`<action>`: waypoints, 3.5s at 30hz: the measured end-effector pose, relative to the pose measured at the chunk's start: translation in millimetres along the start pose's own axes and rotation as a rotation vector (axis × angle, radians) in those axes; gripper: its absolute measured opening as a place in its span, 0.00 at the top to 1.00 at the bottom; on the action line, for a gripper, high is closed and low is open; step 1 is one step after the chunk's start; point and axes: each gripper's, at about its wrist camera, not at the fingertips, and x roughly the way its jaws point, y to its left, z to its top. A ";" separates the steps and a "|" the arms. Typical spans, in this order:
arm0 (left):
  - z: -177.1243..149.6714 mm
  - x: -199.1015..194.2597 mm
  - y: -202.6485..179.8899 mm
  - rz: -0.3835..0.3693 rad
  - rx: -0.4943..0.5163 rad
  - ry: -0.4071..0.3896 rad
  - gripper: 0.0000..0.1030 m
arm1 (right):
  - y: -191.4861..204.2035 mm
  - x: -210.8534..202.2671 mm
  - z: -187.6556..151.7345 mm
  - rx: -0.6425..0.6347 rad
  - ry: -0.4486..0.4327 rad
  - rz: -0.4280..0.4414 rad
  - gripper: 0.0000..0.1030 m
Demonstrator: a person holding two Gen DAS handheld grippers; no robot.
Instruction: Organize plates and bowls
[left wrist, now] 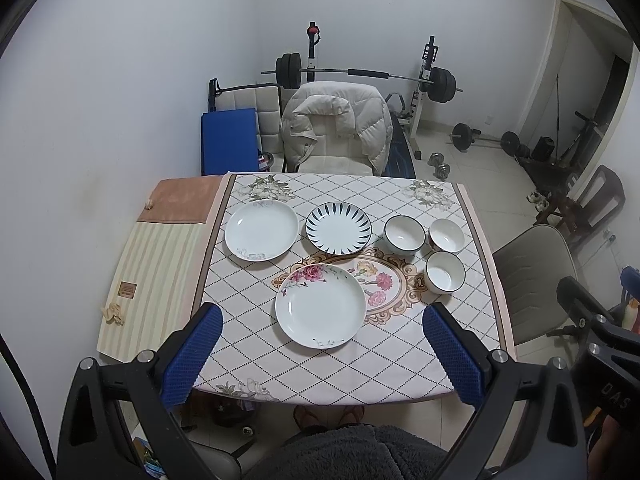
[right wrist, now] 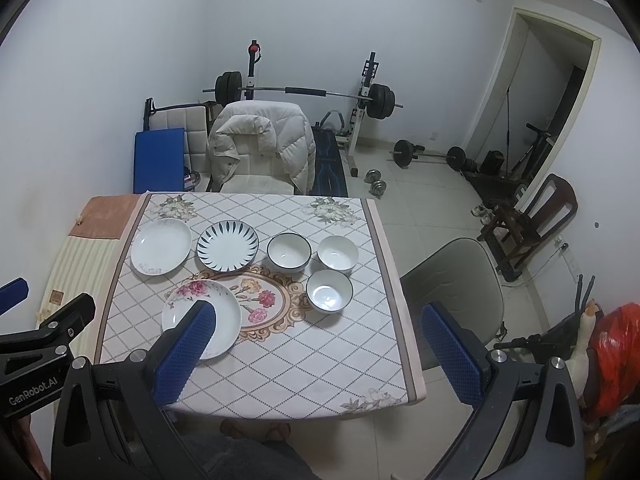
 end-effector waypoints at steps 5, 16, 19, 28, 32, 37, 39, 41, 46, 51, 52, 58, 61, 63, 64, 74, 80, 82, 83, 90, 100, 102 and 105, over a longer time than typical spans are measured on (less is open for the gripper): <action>-1.6 -0.4 -0.8 0.000 -0.001 -0.002 0.01 | 0.5 1.4 -1.0 0.002 0.001 0.004 0.00; 1.0 -0.5 0.1 -0.002 0.000 -0.004 0.01 | 1.8 5.1 -2.2 0.001 -0.005 0.001 0.00; 2.3 0.9 0.3 -0.002 0.001 -0.002 0.01 | 3.0 5.8 -1.7 0.001 -0.004 0.000 0.00; 3.0 2.8 3.6 -0.003 0.000 -0.003 0.01 | 3.9 7.5 -2.3 0.000 -0.008 0.002 0.00; 2.9 2.8 4.5 -0.003 0.000 -0.002 0.01 | 4.5 7.4 -2.1 0.000 -0.008 0.002 0.00; 3.0 3.5 5.9 -0.006 -0.002 -0.002 0.01 | 5.5 8.6 -1.1 0.000 -0.005 0.001 0.00; 2.7 3.3 5.7 -0.006 -0.002 -0.001 0.01 | 6.1 8.7 -0.6 -0.002 -0.007 0.000 0.00; 2.9 3.1 6.3 -0.007 0.001 0.001 0.01 | 5.2 8.6 -0.3 -0.002 -0.006 0.001 0.00; 3.8 4.7 5.9 -0.006 -0.001 -0.004 0.01 | 5.5 12.8 2.9 0.004 -0.005 0.000 0.00; 4.5 5.1 6.2 -0.005 0.001 -0.002 0.01 | 3.7 14.7 1.9 0.011 -0.007 0.001 0.00; 4.5 5.4 6.3 -0.005 0.001 -0.002 0.01 | 3.0 15.6 1.6 0.013 -0.006 0.002 0.00; 6.5 11.6 6.5 -0.010 -0.004 0.010 0.01 | 3.0 24.4 -2.7 0.029 0.010 0.015 0.00; 11.3 32.2 13.1 -0.015 -0.015 0.027 0.01 | 2.1 41.9 -3.1 0.060 0.038 0.045 0.00; 13.7 55.9 20.9 -0.038 -0.026 0.058 0.01 | 1.0 59.1 -3.2 0.089 0.051 0.072 0.00; 14.0 70.8 26.6 -0.030 -0.034 0.073 0.01 | 1.8 77.4 -4.2 0.109 0.077 0.089 0.00; -3.7 276.4 98.0 -0.032 -0.154 0.353 0.26 | 62.7 309.3 -49.9 0.096 0.441 0.282 0.00; -33.4 391.0 105.5 -0.130 -0.124 0.535 0.45 | 103.3 437.5 -86.2 0.163 0.563 0.409 0.10; -43.5 420.6 105.3 -0.161 -0.110 0.587 0.45 | 114.7 462.4 -93.4 0.162 0.600 0.432 0.17; -46.7 432.0 104.0 -0.175 -0.097 0.603 0.45 | 119.6 476.1 -97.6 0.163 0.620 0.447 0.20; -59.7 471.3 106.5 -0.230 -0.090 0.665 0.45 | 140.6 525.1 -118.8 0.172 0.739 0.519 0.33; -54.7 472.2 98.6 -0.227 -0.023 0.651 0.74 | 166.2 537.7 -132.5 0.166 0.784 0.555 0.80; -54.7 468.5 105.5 -0.228 -0.040 0.649 0.77 | 167.8 538.3 -134.4 0.173 0.790 0.559 0.82; -55.8 463.0 111.8 -0.207 -0.040 0.641 0.80 | 167.5 538.7 -136.6 0.182 0.807 0.571 0.82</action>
